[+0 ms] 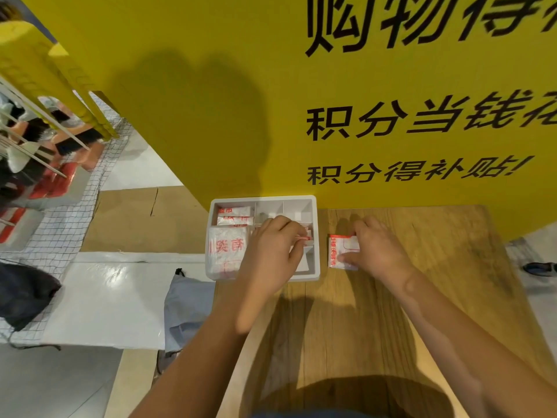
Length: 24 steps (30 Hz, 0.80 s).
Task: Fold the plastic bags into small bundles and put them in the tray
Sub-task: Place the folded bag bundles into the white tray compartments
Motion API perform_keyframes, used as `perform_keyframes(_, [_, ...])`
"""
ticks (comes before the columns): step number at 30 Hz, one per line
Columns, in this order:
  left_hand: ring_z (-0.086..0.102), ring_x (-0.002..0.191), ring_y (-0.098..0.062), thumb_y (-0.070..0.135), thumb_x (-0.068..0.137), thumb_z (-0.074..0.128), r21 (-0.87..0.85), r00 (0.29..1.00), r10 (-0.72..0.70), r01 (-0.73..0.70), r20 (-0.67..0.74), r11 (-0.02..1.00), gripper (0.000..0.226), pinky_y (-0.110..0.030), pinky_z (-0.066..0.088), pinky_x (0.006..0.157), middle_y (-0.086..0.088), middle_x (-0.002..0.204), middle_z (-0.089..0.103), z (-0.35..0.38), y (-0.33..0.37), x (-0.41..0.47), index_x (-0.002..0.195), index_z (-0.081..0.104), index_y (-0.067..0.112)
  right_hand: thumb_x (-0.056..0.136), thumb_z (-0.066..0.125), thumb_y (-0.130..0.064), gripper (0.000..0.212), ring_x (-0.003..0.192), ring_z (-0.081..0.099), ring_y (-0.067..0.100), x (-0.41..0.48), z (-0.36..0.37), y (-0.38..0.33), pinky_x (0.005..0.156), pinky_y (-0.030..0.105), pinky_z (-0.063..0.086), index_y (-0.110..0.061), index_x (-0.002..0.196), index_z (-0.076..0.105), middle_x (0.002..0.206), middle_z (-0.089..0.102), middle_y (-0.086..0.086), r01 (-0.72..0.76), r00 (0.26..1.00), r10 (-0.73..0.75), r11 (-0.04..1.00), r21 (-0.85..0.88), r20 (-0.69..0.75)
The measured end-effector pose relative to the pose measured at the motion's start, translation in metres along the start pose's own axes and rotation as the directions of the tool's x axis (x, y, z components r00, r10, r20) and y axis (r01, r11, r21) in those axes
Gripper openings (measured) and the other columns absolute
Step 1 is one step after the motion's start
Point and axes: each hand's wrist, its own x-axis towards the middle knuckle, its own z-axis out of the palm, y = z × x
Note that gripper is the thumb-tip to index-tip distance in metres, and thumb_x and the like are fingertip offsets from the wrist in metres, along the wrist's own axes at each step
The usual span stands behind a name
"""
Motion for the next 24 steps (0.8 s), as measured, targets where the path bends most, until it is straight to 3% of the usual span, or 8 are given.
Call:
perform_keyframes(4, [0.058, 0.104, -0.021, 0.015, 0.090, 0.067, -0.015, 1.000, -0.009, 0.010, 0.006, 1.000, 0.022, -0.041, 0.051, 0.086, 0.000, 0.109, 0.064, -0.004, -0.004, -0.005, 0.112, 0.069, 0.018, 0.083, 0.078, -0.028, 0.044, 0.095, 0.060, 0.020, -0.013, -0.004, -0.007, 0.074, 0.034, 0.051, -0.021, 0.119, 0.054, 0.115, 0.063, 0.003, -0.039, 0.999, 0.044, 0.979, 0.199, -0.022])
perform_keyframes(7, [0.057, 0.111, -0.022, 0.015, 0.090, 0.068, -0.057, 0.997, -0.072, 0.071, -0.013, 0.996, 0.040, -0.038, 0.052, 0.090, -0.004, 0.122, 0.059, -0.014, -0.008, -0.010, 0.129, 0.058, 0.015, 0.093, 0.067, -0.023, 0.045, 0.109, 0.060, 0.020, -0.025, -0.012, -0.017, 0.084, 0.031, 0.051, -0.023, 0.136, 0.052, 0.126, 0.059, 0.001, -0.025, 0.996, 0.056, 0.917, 0.398, -0.066])
perform_keyframes(10, [0.052, 0.120, -0.026, 0.017, 0.088, 0.071, 0.020, 0.996, -0.087, 0.086, 0.016, 0.996, 0.056, -0.039, 0.048, 0.095, -0.010, 0.132, 0.056, -0.023, -0.022, -0.010, 0.140, 0.050, 0.012, 0.098, 0.061, -0.026, 0.028, 0.106, 0.057, 0.017, -0.034, -0.024, -0.026, 0.083, 0.024, 0.041, -0.024, 0.126, 0.063, 0.114, 0.052, -0.002, 0.052, 0.989, 0.010, 0.914, 0.403, -0.149])
perform_keyframes(12, [0.046, 0.131, -0.029, 0.024, 0.091, 0.069, 0.142, 0.984, -0.106, 0.086, 0.142, 0.986, 0.061, -0.043, 0.041, 0.103, -0.009, 0.142, 0.051, -0.025, -0.031, -0.008, 0.146, 0.045, 0.013, 0.096, 0.063, -0.029, 0.015, 0.098, 0.055, 0.012, -0.037, -0.033, -0.034, 0.079, 0.020, 0.037, -0.024, 0.110, 0.067, 0.107, 0.052, -0.005, 0.127, 0.967, -0.023, 0.905, 0.406, -0.253])
perform_keyframes(14, [0.041, 0.136, -0.027, 0.028, 0.095, 0.064, 0.231, 0.962, -0.121, 0.063, 0.244, 0.971, 0.062, -0.042, 0.035, 0.107, -0.006, 0.148, 0.046, -0.023, -0.036, -0.006, 0.151, 0.039, 0.015, 0.093, 0.065, -0.037, 0.016, 0.093, 0.056, 0.010, -0.036, -0.042, -0.043, 0.076, 0.023, 0.039, -0.022, 0.099, 0.067, 0.101, 0.059, -0.007, 0.230, 0.931, -0.098, 0.906, 0.356, -0.351])
perform_keyframes(16, [0.043, 0.133, -0.027, 0.025, 0.095, 0.063, 0.253, 0.961, -0.097, 0.029, 0.260, 0.967, 0.062, -0.040, 0.035, 0.105, -0.005, 0.143, 0.048, -0.021, -0.040, -0.005, 0.151, 0.039, 0.015, 0.093, 0.062, -0.044, 0.022, 0.086, 0.061, 0.009, -0.034, -0.049, -0.056, 0.073, 0.026, 0.046, -0.023, 0.101, 0.064, 0.094, 0.066, -0.010, 0.289, 0.907, -0.148, 0.900, 0.328, -0.394])
perform_keyframes(18, [0.044, 0.128, -0.026, 0.022, 0.094, 0.064, 0.268, 0.965, -0.095, 0.027, 0.244, 0.963, 0.062, -0.037, 0.035, 0.102, -0.006, 0.139, 0.048, -0.020, -0.043, -0.004, 0.150, 0.040, 0.015, 0.096, 0.061, -0.037, 0.016, 0.086, 0.062, 0.008, -0.029, -0.052, -0.070, 0.067, 0.027, 0.050, -0.025, 0.106, 0.061, 0.095, 0.067, -0.011, 0.325, 0.903, -0.182, 0.882, 0.341, -0.388])
perform_keyframes(24, [0.045, 0.127, -0.025, 0.012, 0.088, 0.070, 0.248, 0.980, -0.060, 0.011, 0.192, 0.969, 0.048, -0.037, 0.032, 0.105, -0.004, 0.135, 0.052, -0.016, -0.049, 0.001, 0.133, 0.055, 0.017, 0.095, 0.056, -0.010, 0.033, 0.101, 0.059, 0.018, 0.001, -0.037, -0.096, 0.079, 0.043, 0.053, -0.026, 0.123, 0.063, 0.112, 0.063, -0.002, 0.431, 0.880, -0.339, 0.865, 0.258, -0.334])
